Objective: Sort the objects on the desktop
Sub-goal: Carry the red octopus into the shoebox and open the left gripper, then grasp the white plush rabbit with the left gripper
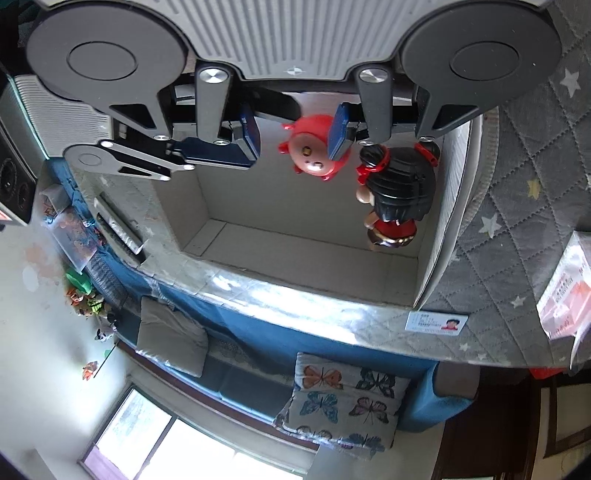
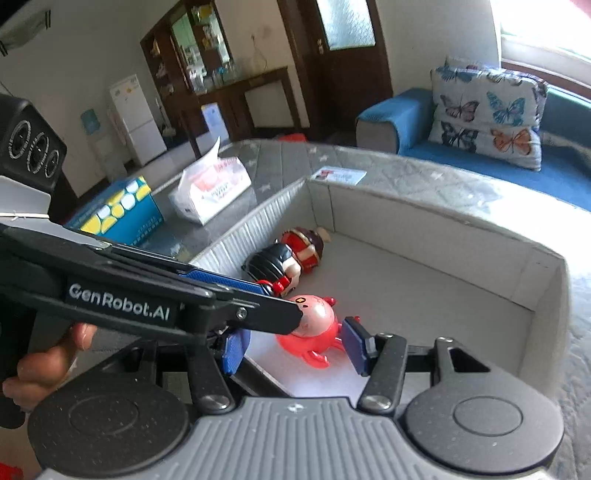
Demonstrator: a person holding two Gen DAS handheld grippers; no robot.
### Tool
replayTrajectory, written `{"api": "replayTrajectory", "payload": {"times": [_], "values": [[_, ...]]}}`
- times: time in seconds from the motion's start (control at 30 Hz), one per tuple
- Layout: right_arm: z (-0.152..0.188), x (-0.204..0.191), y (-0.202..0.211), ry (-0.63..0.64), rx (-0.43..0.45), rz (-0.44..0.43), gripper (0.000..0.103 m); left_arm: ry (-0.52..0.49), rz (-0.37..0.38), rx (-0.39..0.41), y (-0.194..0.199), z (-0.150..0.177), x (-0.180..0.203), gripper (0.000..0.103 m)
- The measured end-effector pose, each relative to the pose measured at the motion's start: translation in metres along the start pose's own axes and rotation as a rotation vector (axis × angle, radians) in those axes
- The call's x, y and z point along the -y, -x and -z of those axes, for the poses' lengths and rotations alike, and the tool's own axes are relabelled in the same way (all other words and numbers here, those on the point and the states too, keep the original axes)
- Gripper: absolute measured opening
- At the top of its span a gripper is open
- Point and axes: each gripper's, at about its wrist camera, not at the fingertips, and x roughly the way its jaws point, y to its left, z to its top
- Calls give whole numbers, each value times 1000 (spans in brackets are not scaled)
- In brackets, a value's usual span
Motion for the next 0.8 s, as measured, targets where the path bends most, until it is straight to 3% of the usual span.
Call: {"api": "replayTrajectory", "payload": {"times": [0.03, 0.17, 0.27, 0.43, 0.8], "values": [[2, -1, 7, 0, 16, 7, 65, -6, 8, 10, 4, 2, 3, 43], [18, -2, 43, 5, 81, 50, 65, -34, 35, 42, 19, 13, 22, 43], [32, -2, 67, 8, 123, 99, 73, -58, 51, 66, 26, 23, 38, 43], [67, 2, 103, -8, 170, 174, 74, -105, 96, 86, 32, 46, 66, 43], [139, 21, 143, -96, 193, 341, 78, -187, 191, 12, -2, 74, 125, 43]]}}
